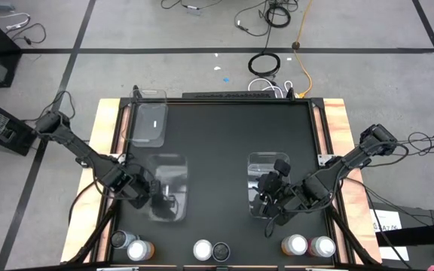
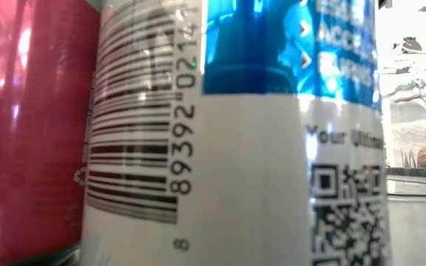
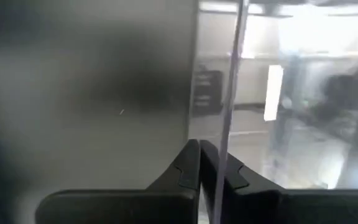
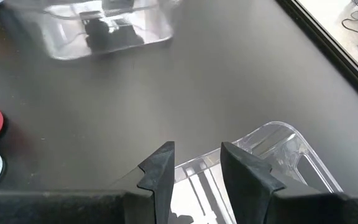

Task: Sort soda cans
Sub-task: Move the middle left transparent bin to the center of the table

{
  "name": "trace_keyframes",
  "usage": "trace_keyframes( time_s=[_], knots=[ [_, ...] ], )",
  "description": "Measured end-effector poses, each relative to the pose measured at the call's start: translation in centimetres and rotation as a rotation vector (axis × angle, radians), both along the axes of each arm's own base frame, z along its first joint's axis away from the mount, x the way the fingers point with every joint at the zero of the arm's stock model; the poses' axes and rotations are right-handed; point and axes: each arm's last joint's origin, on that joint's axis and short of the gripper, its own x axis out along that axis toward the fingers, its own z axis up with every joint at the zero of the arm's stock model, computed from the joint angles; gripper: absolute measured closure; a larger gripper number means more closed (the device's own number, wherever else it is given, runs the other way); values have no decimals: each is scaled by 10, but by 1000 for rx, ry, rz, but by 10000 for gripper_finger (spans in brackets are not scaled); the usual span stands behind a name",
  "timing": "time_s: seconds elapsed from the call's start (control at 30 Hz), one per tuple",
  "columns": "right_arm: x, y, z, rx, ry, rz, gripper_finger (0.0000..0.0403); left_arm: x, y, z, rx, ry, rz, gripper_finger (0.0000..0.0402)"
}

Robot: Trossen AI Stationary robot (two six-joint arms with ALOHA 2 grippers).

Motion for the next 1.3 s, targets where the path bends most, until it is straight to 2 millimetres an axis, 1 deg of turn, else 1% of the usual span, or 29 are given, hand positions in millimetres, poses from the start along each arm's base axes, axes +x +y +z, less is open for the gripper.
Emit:
trace_keyframes(
  time_s=[0.33, 0.47, 0.73, 0.8, 0.97, 1.07, 1.2, 1.3],
  knots=[
    [0, 0, 0, 7, -1, -4, 280, 29, 19, 5, 13, -150, 39, 388],
    [0, 0, 0, 8, -1, -3, 280, 44, 22, 12, 35, -141, 17, 388],
    [-1, 0, 0, 33, -10, -36, 280, 89, 31, 29, 96, -140, -76, 388],
    [-1, 0, -1, 39, -9, -41, 280, 97, 35, 32, 108, -136, -97, 388],
    [-1, 0, -1, 47, -13, -50, 280, 107, 49, 33, 127, -78, -122, 388],
    [-2, 0, -1, 39, -6, -44, 280, 111, 55, 33, 85, -72, -114, 388],
    [-6, -1, -3, -21, 54, -8, 280, 119, 53, 34, 40, -68, -85, 388],
    [-18, -6, -1, -82, 118, 20, 280, 133, 47, 37, 27, -80, -29, 388]
  ],
)
